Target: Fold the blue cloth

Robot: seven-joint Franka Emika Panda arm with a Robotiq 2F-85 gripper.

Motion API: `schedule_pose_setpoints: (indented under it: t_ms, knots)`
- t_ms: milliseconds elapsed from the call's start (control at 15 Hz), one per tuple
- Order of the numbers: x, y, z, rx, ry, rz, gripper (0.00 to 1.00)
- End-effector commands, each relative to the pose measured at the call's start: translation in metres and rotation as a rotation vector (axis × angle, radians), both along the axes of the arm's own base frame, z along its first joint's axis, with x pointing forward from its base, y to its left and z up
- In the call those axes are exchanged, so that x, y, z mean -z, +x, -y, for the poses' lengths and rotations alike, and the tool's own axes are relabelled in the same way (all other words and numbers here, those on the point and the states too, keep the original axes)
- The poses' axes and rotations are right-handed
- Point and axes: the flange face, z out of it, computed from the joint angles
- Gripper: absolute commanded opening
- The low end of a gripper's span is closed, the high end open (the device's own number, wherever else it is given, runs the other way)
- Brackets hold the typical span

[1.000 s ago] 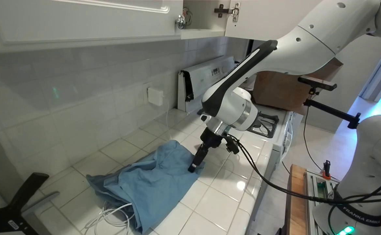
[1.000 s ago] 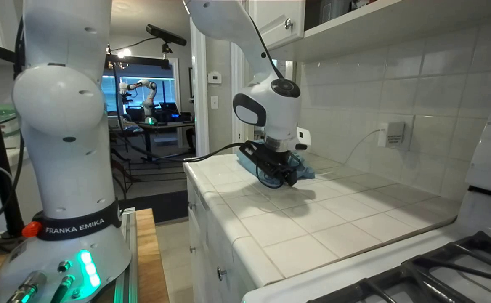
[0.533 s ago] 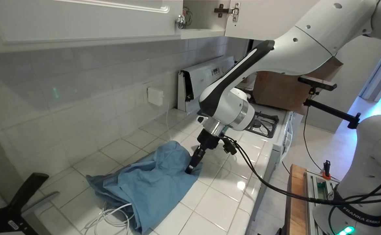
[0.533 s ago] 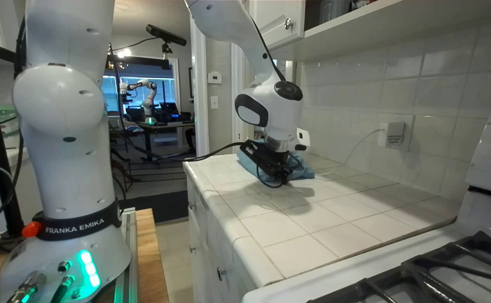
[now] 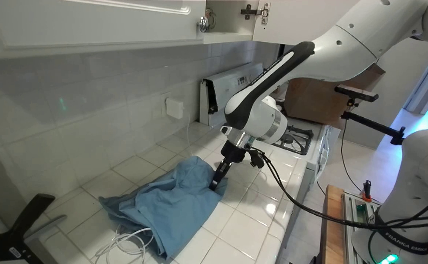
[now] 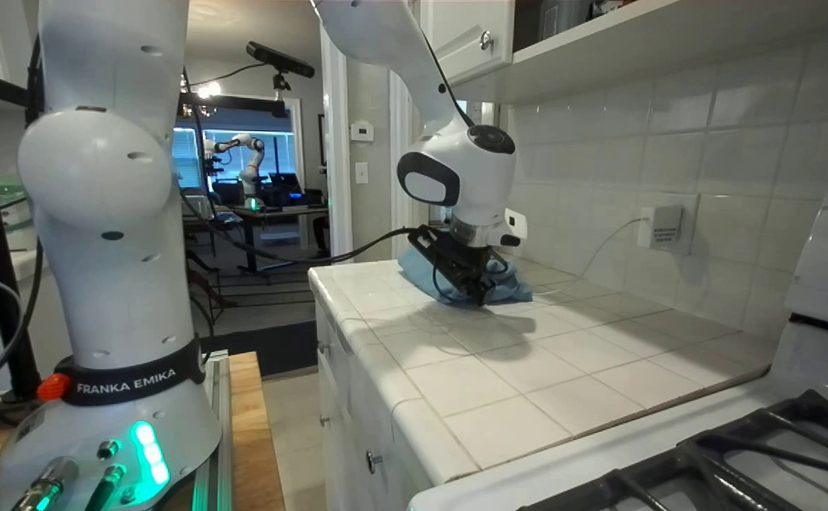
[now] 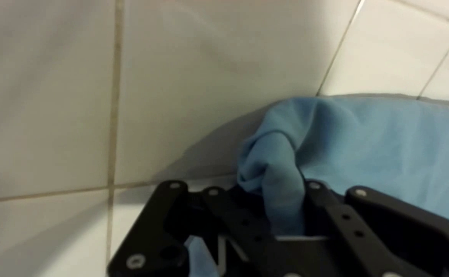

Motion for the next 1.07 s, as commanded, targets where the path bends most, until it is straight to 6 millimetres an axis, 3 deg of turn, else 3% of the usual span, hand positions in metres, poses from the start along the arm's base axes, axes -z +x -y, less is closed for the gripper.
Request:
schedule_pose_setpoints:
  t_ms: [0,267,867,933,1000]
  knots:
    - [-0.034,-0.013,0.020,0.045,-0.048,0.008,0.02]
    - [-0.059,-0.032,0.047,0.075,-0.103,0.010,0.02]
    - [-0.049,-0.127,0.108,0.204,-0.205,-0.094,0.02]
    - [-0.053,-0.101,0.130,0.236,-0.240,-0.102,0.02]
    - [-0.056,-0.109,0.142,0.265,-0.260,-0.104,0.02]
